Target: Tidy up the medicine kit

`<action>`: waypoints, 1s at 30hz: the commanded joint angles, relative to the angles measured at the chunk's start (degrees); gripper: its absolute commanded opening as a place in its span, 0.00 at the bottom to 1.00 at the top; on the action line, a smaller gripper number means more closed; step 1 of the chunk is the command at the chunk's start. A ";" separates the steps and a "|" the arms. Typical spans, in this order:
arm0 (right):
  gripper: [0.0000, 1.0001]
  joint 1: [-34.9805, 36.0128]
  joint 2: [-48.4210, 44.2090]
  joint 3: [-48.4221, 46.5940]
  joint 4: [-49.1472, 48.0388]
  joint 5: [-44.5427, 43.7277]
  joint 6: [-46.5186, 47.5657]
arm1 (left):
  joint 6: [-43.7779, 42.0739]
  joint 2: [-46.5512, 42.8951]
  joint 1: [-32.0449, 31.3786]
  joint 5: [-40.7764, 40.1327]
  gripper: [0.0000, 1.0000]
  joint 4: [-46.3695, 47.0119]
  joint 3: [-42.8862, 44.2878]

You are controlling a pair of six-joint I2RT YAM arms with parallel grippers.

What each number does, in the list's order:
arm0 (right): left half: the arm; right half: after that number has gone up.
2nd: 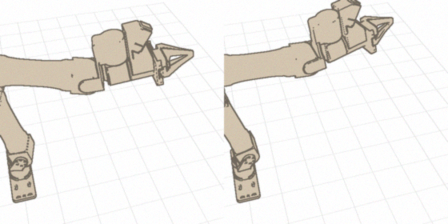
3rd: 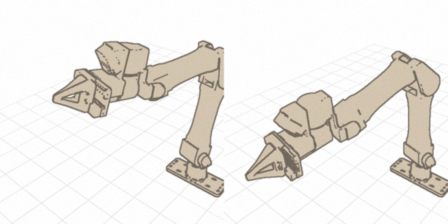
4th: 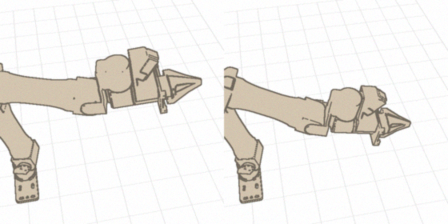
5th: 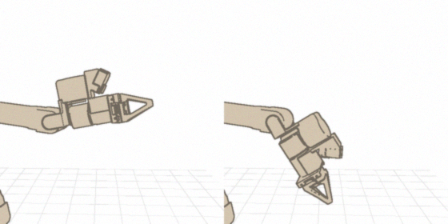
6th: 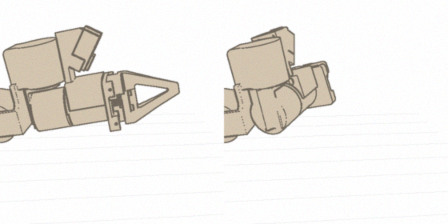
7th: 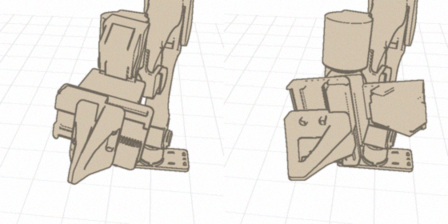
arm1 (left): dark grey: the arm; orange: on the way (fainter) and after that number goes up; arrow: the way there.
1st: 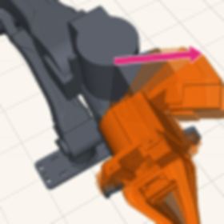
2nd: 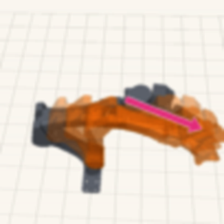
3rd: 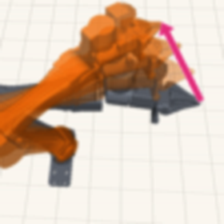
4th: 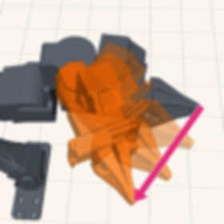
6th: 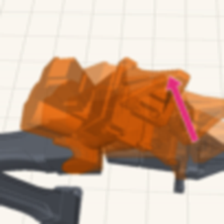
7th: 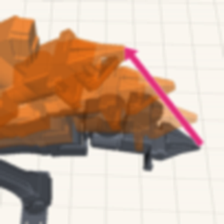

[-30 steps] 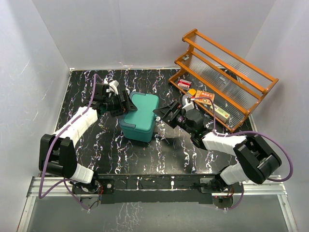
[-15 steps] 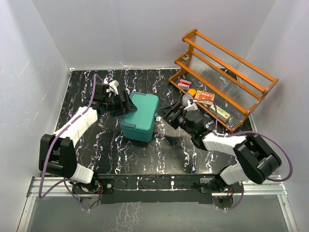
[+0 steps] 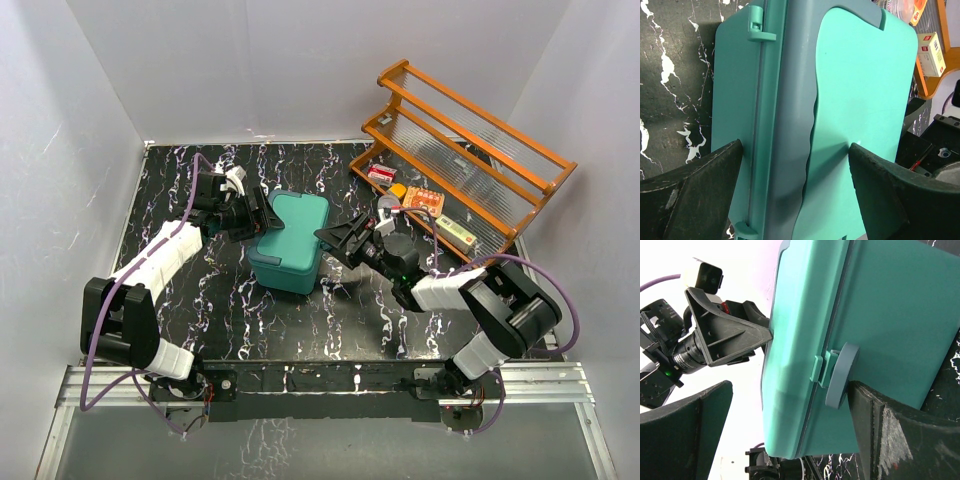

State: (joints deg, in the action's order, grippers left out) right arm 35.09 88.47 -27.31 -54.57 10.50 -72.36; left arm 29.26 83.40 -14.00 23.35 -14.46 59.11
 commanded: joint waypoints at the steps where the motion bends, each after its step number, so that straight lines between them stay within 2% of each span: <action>1: 0.98 -0.17 -0.42 -1.01 -5.73 1.92 -0.41 | -0.60 -1.13 -0.15 -1.37 0.84 -4.36 -1.80; 17: 0.90 0.56 -7.17 -7.80 17.71 -2.20 9.52 | -0.19 -1.13 -0.15 -0.85 0.84 -3.73 -2.94; 21: 0.82 2.06 -6.05 -11.74 23.10 -2.53 13.30 | -0.16 -1.13 -0.18 -0.85 0.84 -3.48 -3.29; 30: 0.71 8.76 -6.08 -20.15 38.50 -14.38 20.84 | -0.98 -0.87 -0.22 1.35 0.84 -3.12 -3.71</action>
State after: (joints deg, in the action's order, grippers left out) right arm 40.60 82.96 -41.21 -21.06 0.93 -55.42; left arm 30.09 82.70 -13.87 23.57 -12.69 57.58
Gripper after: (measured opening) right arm 0.724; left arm 0.843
